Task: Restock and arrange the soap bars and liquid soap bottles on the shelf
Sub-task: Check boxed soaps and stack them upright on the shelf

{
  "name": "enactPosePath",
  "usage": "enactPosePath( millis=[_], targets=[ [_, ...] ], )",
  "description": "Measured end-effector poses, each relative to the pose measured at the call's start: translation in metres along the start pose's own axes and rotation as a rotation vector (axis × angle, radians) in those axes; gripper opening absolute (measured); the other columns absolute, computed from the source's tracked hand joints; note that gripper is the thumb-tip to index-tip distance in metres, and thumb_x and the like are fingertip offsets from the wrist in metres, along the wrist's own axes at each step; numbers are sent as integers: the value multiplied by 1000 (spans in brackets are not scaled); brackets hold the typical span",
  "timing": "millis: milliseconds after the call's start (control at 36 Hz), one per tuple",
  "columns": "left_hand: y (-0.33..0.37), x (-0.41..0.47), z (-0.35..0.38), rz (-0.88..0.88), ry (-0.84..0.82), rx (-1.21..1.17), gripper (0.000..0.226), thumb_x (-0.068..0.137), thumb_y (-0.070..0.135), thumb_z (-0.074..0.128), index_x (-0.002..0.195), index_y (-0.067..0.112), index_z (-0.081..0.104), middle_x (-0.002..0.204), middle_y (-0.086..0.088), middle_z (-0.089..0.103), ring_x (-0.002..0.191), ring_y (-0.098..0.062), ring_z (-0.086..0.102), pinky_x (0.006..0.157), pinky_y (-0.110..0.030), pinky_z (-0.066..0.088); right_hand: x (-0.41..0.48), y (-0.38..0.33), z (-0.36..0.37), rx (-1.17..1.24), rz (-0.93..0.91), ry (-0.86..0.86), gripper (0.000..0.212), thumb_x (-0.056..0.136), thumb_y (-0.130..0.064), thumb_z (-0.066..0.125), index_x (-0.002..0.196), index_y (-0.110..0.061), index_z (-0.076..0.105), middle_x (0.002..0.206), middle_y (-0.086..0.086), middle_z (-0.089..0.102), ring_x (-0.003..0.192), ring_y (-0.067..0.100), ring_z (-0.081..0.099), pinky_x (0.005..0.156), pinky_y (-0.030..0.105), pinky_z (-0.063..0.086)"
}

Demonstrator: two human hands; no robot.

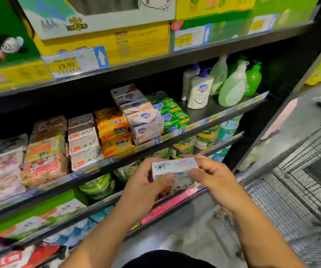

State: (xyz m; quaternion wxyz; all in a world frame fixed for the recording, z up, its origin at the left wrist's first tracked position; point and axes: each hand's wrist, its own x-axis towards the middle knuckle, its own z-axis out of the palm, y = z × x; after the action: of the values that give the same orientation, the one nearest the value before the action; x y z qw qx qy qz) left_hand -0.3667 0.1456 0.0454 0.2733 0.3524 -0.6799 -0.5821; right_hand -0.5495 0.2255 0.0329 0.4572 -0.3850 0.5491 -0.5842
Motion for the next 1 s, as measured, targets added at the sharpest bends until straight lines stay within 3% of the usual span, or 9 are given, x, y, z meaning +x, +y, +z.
enactPosePath(
  millis=[167, 278, 361, 444, 528, 611, 722, 806, 1000],
  targets=[
    [-1, 1, 12, -53, 58, -79, 37, 89, 7, 70, 119, 24, 58, 106, 8, 68, 81, -11, 71, 60, -24, 57, 10, 10, -5, 47, -6, 83, 29, 82, -25, 71, 111, -21, 69, 114, 0, 69, 104, 12, 65, 77, 24, 53],
    [-14, -2, 19, -6, 5, -55, 55, 70, -6, 82, 119, 12, 63, 138, 6, 50, 117, -7, 62, 89, -23, 54, 15, 8, -15, 147, 103, 92, 22, 80, -28, 73, 97, -14, 73, 99, 4, 74, 84, 19, 67, 59, 28, 54],
    [-20, -6, 30, -66, 6, -87, 65, 71, -13, 79, 125, 15, 58, 132, -1, 59, 114, -8, 64, 90, -21, 53, 15, 8, -27, 264, 213, 14, 30, 84, -31, 60, 99, -7, 72, 96, 21, 73, 71, 29, 68, 47, 28, 52],
    [-24, -8, 37, -123, 101, -94, 58, 74, -9, 79, 119, 22, 61, 110, 7, 74, 97, -6, 70, 82, -21, 55, 14, 14, -40, 436, 277, -125, 28, 88, -17, 62, 113, -5, 70, 111, 24, 70, 83, 32, 73, 55, 31, 60],
    [-26, -8, 38, -146, 170, -137, 49, 74, -8, 76, 111, 21, 62, 96, 10, 76, 89, -3, 69, 74, -16, 53, 10, 23, -45, 475, 257, -277, 71, 54, -3, 93, 121, -11, 69, 121, 20, 67, 89, 37, 72, 70, 35, 61],
    [-25, -9, 40, -161, 158, -155, 47, 66, 7, 83, 107, 19, 63, 92, 10, 76, 87, -2, 69, 74, -16, 53, 7, 25, -43, 308, 158, -240, 74, 36, -22, 102, 106, -22, 76, 110, 12, 73, 81, 27, 72, 69, 33, 60],
    [-23, -10, 45, -218, 158, -210, 44, 70, 23, 88, 108, 22, 65, 96, 8, 77, 90, -7, 70, 75, -24, 57, 6, 26, -45, 187, 97, -157, 52, 51, -27, 93, 99, -21, 76, 99, 9, 76, 86, 19, 71, 72, 27, 58],
    [-21, -10, 55, -227, 167, -260, 33, 76, 22, 75, 108, 22, 64, 95, 8, 77, 88, -7, 71, 75, -26, 59, 1, 25, -48, 187, 58, -118, 40, 64, -9, 83, 101, -10, 70, 95, 7, 76, 85, 16, 70, 72, 25, 57],
    [-12, -19, 72, -156, 221, -301, 37, 74, 18, 76, 106, 13, 60, 88, 7, 76, 79, -5, 70, 62, -18, 54, -17, 30, -48, 229, 17, -67, 44, 68, -3, 74, 111, -8, 62, 96, 2, 75, 87, 13, 69, 73, 22, 55]
  ],
)
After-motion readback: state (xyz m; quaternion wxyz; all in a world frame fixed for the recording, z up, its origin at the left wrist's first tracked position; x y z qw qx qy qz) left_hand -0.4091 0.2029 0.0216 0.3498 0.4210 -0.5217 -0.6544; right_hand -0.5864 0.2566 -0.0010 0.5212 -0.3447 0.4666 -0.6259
